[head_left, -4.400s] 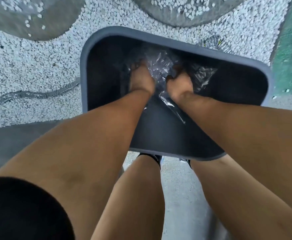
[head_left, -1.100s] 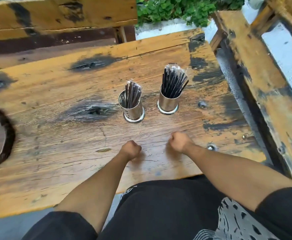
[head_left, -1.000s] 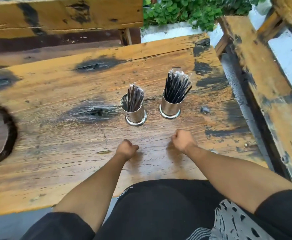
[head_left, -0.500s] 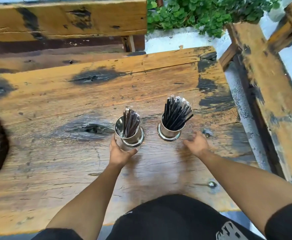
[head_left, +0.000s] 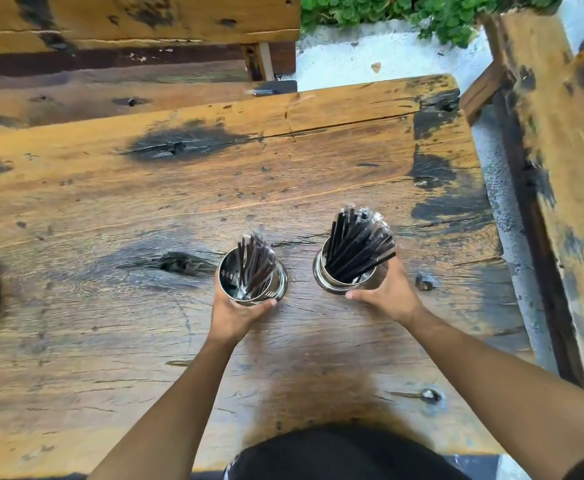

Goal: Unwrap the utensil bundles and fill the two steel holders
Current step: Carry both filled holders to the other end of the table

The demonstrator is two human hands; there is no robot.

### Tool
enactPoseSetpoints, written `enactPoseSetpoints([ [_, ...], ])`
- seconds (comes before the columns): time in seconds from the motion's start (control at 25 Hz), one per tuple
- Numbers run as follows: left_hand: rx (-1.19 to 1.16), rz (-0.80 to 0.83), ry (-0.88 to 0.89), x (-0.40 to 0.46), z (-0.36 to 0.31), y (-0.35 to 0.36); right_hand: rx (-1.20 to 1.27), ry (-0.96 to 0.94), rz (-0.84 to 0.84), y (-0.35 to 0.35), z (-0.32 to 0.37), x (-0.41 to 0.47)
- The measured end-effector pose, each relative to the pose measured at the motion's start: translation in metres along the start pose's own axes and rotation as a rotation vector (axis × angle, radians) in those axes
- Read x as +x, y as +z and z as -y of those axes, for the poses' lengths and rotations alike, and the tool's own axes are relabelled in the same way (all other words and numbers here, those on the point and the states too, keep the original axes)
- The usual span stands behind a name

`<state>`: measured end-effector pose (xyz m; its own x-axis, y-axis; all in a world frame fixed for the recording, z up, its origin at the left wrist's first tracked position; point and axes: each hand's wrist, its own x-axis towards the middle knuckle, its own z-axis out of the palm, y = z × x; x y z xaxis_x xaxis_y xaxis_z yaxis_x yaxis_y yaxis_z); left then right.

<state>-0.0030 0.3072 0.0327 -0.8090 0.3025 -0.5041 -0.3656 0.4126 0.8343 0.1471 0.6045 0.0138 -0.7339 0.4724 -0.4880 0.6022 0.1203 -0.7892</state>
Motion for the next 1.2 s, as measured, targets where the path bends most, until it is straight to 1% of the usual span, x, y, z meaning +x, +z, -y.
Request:
enactPoseSetpoints([
  [0.12,-0.005,-0.009,0.017,0.002,0.002,0.002,0.063,-0.049,-0.022,0.010,0.010,-0.005],
  [0.24,0.012,-0.011,0.010,0.006,0.003,0.000,0.106,-0.041,-0.022,0.023,0.014,-0.006],
  [0.4,0.027,-0.027,0.000,0.012,0.000,-0.002,0.075,0.032,0.003,0.036,0.005,0.001],
  [0.48,0.022,-0.036,0.016,0.012,-0.002,0.000,0.061,0.042,-0.011,0.039,0.003,0.002],
  [0.68,0.014,-0.036,0.022,0.008,0.000,-0.007,0.028,-0.022,-0.088,0.041,0.013,-0.007],
  [0.84,-0.016,-0.049,0.061,-0.018,0.001,-0.012,-0.027,-0.078,-0.090,0.042,0.023,-0.027],
  [1.0,-0.019,-0.055,0.085,-0.048,0.017,-0.030,-0.047,-0.111,-0.061,0.054,0.030,-0.054],
  [1.2,-0.015,-0.121,0.103,-0.087,0.044,-0.059,-0.080,-0.121,-0.057,0.081,0.023,-0.085],
])
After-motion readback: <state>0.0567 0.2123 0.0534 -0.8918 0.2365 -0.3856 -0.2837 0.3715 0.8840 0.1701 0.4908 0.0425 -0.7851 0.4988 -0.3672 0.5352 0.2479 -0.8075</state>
